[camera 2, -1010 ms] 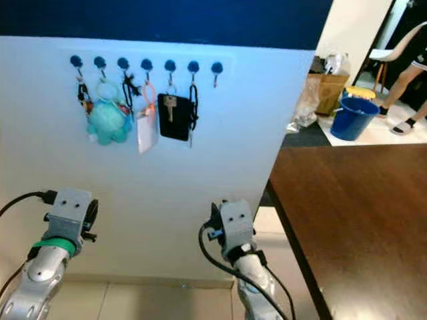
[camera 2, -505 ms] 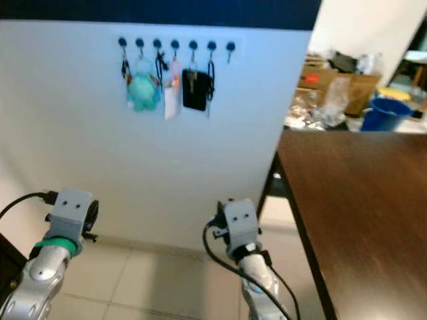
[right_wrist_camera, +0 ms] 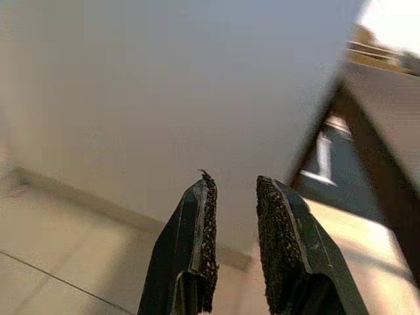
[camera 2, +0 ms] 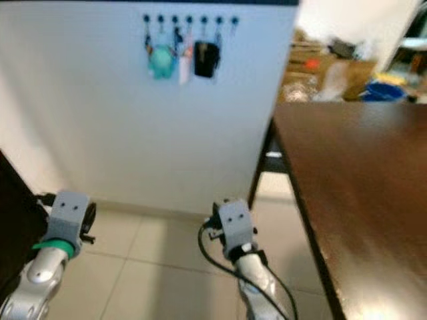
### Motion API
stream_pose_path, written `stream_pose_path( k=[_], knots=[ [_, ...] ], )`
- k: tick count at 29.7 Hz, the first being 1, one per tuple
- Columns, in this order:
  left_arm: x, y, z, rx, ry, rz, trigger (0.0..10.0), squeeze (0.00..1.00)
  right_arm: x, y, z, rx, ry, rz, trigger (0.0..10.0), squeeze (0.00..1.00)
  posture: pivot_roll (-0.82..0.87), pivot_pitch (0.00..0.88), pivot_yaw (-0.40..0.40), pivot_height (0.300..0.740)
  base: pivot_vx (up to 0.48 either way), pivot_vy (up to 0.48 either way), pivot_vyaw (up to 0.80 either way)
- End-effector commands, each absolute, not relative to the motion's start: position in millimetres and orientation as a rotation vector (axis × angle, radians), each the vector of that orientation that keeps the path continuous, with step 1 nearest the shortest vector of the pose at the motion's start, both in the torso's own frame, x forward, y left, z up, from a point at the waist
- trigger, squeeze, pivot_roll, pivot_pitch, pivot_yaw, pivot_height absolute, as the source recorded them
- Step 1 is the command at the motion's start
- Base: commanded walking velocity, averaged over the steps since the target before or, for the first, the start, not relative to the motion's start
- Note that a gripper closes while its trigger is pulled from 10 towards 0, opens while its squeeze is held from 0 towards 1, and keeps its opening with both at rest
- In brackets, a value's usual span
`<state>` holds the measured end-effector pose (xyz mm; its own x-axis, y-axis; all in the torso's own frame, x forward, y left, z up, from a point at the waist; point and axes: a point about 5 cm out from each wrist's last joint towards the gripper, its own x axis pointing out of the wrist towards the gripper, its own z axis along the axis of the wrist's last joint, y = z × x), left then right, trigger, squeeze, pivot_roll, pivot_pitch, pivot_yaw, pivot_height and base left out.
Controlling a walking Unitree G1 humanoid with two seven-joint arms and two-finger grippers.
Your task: Hang keys on a hook
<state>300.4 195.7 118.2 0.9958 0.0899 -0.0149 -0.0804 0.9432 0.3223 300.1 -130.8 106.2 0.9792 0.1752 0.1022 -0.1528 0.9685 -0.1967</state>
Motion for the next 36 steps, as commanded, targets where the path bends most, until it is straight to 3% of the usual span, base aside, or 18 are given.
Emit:
stream_pose_path(
  k=[1, 12, 36],
  knots=[
    [296.9, 202.0, 113.7, 0.346, 0.050, 0.101, 10.0, 0.00, 297.8, -123.3, 102.5, -0.179, -0.110, 0.190, 10.0, 0.00, 0.03, 0.000, 0.100, 0.740, -0.450, 0.000, 0.00],
    [296.7, 202.4, 113.1, 0.345, 0.052, 0.103, 10.0, 0.00, 297.6, -123.1, 102.3, -0.180, -0.109, 0.192, 10.0, 0.00, 0.03, 0.000, 0.101, 0.740, -0.429, 0.000, 0.00],
    [297.2, 201.0, 112.9, 0.350, 0.053, 0.092, 10.0, 0.00, 297.6, -123.0, 102.4, -0.180, -0.109, 0.195, 10.0, 0.00, 0.03, 0.000, 0.100, 0.740, 0.000, 0.000, 0.00]
  ],
)
